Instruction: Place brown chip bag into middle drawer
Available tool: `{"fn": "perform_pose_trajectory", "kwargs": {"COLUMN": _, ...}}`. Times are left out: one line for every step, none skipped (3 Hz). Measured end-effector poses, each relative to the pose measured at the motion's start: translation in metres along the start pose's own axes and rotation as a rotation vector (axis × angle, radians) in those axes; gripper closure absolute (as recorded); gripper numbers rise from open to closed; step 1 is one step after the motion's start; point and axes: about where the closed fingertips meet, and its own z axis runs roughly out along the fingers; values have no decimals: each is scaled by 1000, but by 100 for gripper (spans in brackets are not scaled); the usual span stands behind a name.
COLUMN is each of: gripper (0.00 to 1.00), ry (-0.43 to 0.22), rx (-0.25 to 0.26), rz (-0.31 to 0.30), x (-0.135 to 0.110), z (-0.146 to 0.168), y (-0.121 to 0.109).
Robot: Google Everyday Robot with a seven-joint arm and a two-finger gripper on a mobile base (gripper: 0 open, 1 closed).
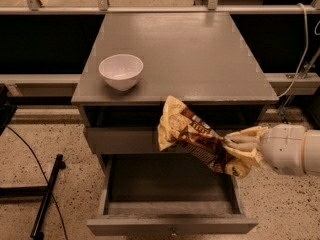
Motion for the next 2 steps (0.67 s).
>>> {"fn": "perform_pose_trajectory", "kwargs": {"gripper": 100, "ry": 24, "rx": -26, "rz": 24, "x": 16, "z": 12, "y": 4}}
{"fn": "perform_pose_trajectory", "kwargs": {"gripper": 100, "ry": -14, "rx": -79, "rz": 6, "x": 58, "z": 28, "y": 17}}
